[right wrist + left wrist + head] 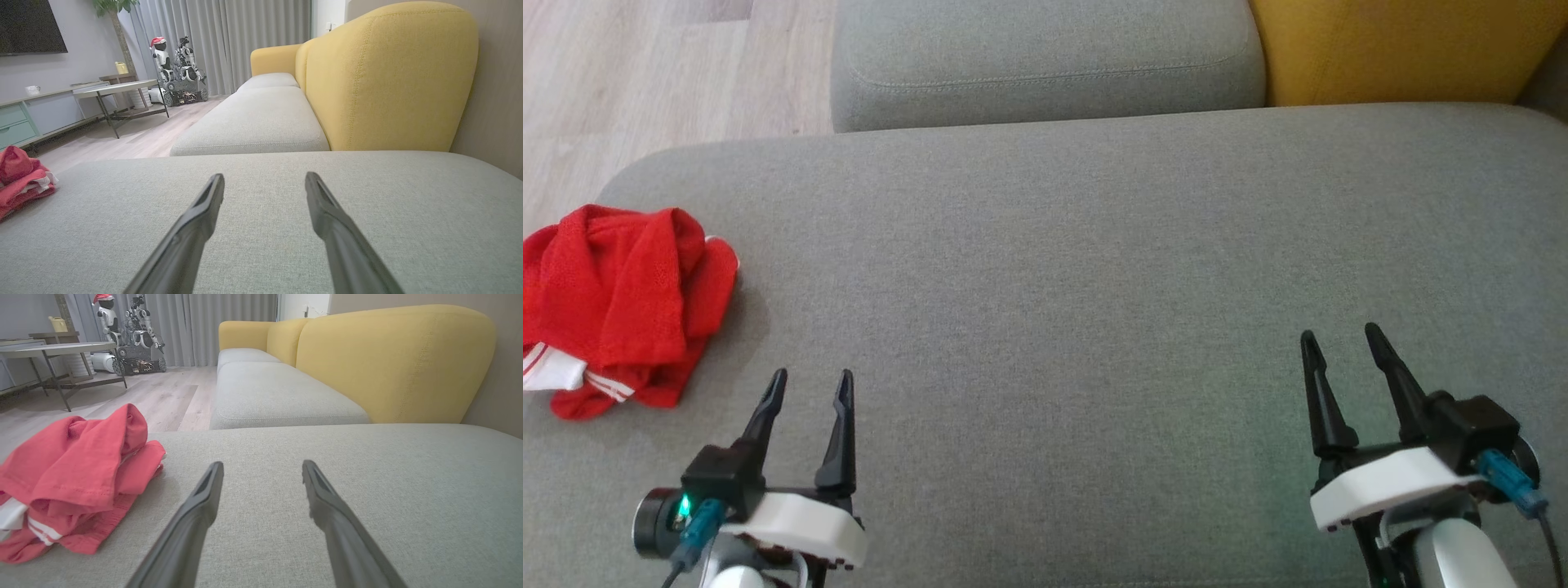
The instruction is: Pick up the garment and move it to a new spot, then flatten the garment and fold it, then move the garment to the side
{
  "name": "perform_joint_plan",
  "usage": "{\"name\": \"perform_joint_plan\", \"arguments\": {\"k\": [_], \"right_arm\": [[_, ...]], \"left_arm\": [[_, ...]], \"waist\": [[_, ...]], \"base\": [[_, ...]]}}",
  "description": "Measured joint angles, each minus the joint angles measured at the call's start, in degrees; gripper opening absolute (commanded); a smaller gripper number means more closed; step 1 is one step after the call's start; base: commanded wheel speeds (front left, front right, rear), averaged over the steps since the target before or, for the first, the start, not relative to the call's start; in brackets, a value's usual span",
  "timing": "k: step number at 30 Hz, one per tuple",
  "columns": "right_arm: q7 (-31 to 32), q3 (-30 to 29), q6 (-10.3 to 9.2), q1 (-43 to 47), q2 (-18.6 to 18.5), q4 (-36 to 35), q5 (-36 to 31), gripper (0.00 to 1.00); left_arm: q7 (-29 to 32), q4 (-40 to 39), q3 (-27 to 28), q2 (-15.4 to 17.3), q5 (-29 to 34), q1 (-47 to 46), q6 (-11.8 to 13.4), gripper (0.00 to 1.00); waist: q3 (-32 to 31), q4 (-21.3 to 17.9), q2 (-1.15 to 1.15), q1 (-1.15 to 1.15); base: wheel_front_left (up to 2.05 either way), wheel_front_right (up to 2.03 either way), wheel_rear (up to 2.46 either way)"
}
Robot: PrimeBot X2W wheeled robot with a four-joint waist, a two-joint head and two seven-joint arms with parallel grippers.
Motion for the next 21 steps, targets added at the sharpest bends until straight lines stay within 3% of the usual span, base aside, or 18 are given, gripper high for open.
{"name": "perform_joint_plan", "arguments": {"k": [21], "right_arm": [[0.1, -0.6, 0.00, 0.6, 0.3, -0.2, 0.1, 1.00]], "left_arm": [[0.0, 0.4, 0.9, -0.8, 0.4, 0.0, -1.0, 1.00]], "waist": [[0.1, 1.2, 0.00, 0.00]], "base": [[0.00, 0.00, 0.00]]}}
